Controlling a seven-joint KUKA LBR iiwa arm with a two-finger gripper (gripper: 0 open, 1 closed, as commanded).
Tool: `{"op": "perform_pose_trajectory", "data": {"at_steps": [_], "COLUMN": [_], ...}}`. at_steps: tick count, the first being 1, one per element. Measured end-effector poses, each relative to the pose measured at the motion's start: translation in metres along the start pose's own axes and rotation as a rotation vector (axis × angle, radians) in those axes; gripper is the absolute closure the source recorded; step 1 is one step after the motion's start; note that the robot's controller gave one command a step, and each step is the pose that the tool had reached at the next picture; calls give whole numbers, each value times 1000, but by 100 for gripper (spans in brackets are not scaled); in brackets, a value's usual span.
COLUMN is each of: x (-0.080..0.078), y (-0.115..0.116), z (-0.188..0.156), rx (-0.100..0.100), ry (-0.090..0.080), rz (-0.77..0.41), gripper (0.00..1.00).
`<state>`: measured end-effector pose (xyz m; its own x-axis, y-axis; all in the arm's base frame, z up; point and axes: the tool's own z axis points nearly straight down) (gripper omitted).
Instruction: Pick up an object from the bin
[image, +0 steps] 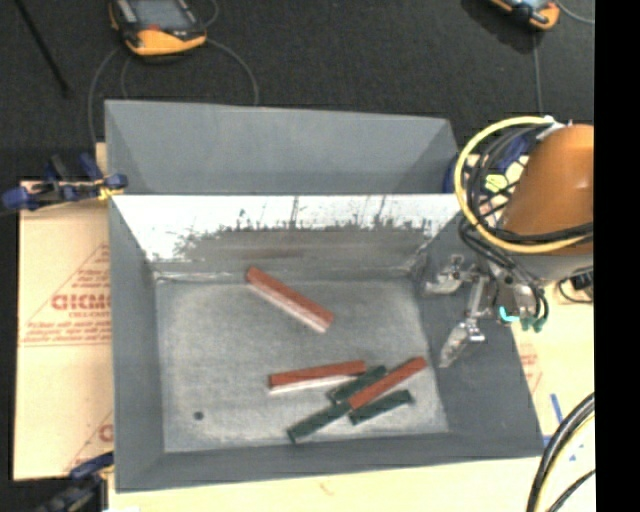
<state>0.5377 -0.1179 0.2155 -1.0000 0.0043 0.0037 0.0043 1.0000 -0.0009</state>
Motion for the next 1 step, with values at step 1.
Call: {"op": "perform_pose_trajectory", "data": {"at_steps": [1], "x": [-2], "y": [0], "z": [-4], "rx": [1], "ry": [-8], "rz": [-4], "gripper": [0]}}
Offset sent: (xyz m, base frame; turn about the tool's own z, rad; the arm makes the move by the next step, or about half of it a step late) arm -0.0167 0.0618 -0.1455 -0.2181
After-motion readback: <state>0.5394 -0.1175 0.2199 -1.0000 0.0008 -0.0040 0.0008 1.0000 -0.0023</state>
